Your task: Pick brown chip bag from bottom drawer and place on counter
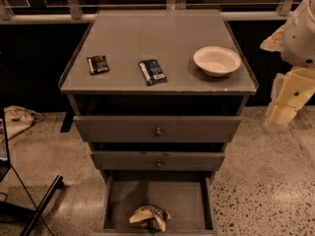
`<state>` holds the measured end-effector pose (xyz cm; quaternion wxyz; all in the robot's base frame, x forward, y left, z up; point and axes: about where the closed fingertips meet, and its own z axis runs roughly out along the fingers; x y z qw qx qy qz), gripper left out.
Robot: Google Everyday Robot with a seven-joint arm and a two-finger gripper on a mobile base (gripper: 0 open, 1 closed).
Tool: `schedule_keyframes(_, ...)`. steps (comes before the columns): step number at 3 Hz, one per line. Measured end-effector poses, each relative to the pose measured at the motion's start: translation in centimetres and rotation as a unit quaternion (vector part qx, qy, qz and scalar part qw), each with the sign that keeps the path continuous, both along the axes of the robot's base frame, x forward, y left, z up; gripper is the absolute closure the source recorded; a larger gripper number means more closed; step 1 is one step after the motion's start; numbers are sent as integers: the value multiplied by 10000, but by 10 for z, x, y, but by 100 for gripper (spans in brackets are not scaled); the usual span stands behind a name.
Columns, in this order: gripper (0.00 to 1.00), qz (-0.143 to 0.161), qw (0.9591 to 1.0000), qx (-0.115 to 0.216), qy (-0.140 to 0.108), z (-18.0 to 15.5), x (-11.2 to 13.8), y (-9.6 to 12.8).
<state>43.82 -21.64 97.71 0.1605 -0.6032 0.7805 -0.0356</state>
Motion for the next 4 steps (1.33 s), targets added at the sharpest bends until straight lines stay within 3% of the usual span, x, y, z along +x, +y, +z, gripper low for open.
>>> schedule_keyframes(1, 0, 0, 10000, 0, 0, 0, 0, 0)
schedule_keyframes(2, 0, -63, 9994, 191, -264, 5, -13, -3)
schedule_keyframes(3, 0, -268, 9964, 770, -247, -31, -16, 1)
schedule_keyframes(4, 0, -339, 9875, 1535, -128, -81, -8, 19)
